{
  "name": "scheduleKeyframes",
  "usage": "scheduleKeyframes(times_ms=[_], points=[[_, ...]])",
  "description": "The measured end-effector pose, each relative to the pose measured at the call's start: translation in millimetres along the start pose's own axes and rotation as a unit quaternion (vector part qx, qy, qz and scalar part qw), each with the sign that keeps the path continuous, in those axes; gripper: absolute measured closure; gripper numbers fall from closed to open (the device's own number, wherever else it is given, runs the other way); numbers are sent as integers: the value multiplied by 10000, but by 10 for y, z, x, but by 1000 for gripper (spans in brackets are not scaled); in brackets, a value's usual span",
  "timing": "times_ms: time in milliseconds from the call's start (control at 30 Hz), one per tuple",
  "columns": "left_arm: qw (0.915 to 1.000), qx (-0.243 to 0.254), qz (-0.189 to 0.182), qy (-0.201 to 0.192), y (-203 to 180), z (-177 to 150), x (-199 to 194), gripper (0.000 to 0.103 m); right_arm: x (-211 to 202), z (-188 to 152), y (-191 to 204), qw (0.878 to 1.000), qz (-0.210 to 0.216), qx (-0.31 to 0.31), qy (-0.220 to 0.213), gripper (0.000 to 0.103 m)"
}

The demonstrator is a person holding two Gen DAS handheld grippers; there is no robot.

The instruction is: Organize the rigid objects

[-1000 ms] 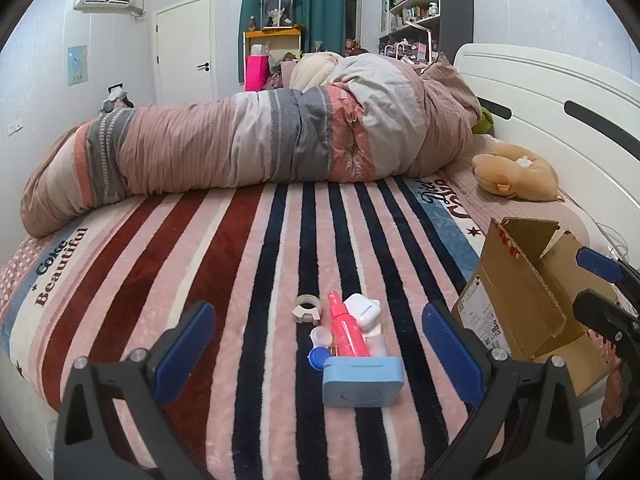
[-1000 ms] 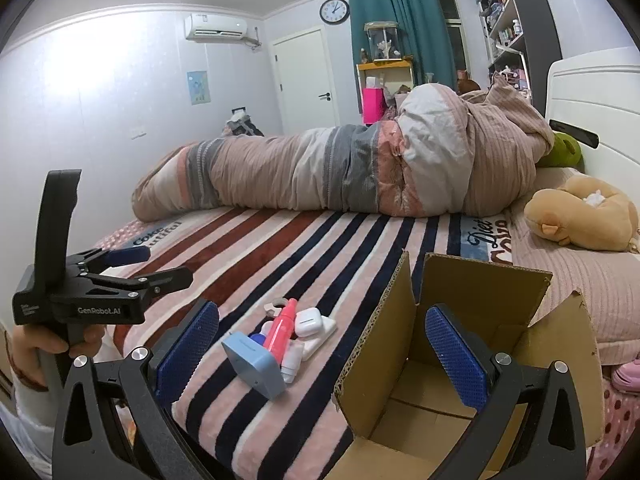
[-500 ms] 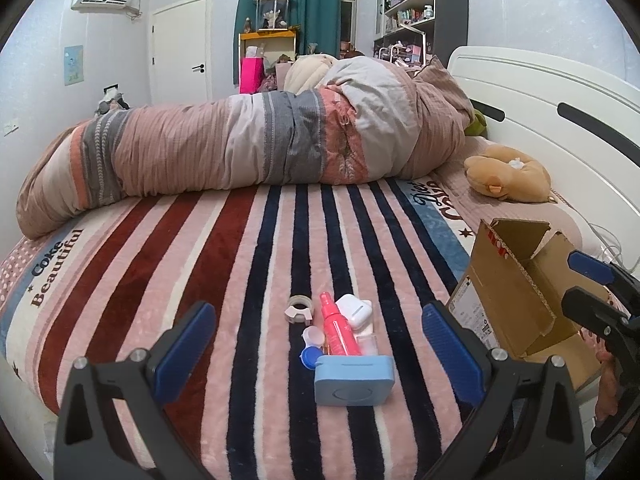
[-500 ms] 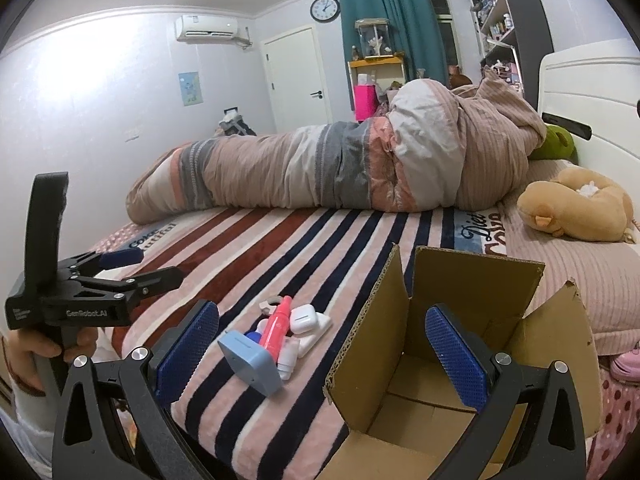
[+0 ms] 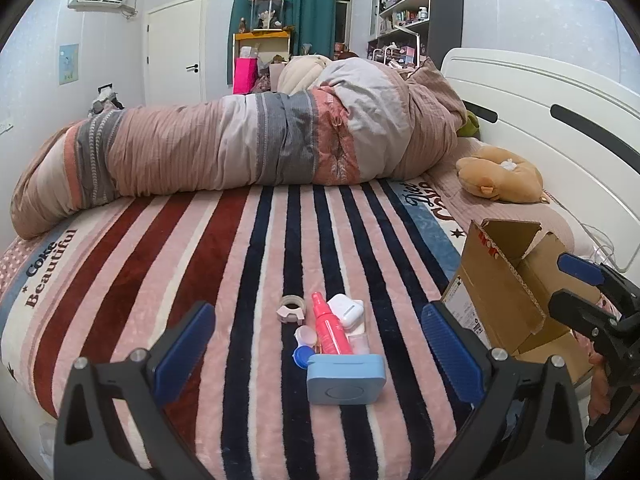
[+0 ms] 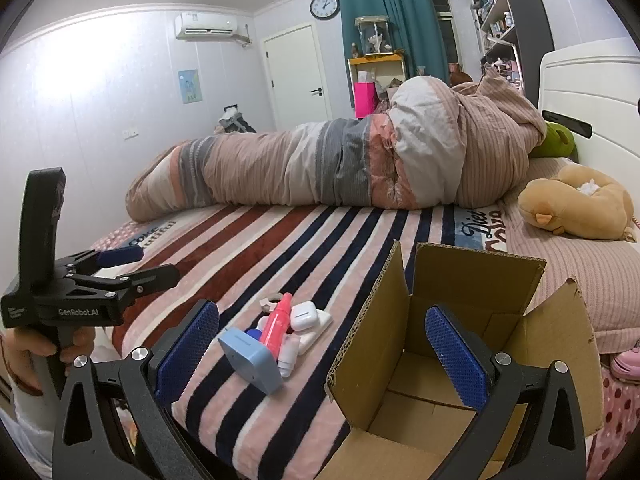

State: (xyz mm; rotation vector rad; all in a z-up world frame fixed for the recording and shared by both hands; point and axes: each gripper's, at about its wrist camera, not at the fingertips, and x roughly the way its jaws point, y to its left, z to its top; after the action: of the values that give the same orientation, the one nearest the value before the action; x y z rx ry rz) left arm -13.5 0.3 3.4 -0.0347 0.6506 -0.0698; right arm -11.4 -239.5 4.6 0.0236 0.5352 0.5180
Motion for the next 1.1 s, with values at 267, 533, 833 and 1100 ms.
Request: scheduleKeyframes(times_ms=[267, 533, 833, 1100], points=[[10000, 3, -14, -3, -13, 1, -5, 1, -7, -22, 0, 10000, 0, 54, 6, 0], [10000, -10, -23, -3, -23, 3, -5, 1, -13, -22, -17, 10000, -19, 59, 4, 0], [10000, -39, -42, -38, -18, -1, -15, 1, -28, -17, -29, 10000, -15, 37, -22, 0], [9994, -333, 43, -88, 360, -113, -26, 1, 217, 71, 453, 9969, 190, -744, 163, 42]])
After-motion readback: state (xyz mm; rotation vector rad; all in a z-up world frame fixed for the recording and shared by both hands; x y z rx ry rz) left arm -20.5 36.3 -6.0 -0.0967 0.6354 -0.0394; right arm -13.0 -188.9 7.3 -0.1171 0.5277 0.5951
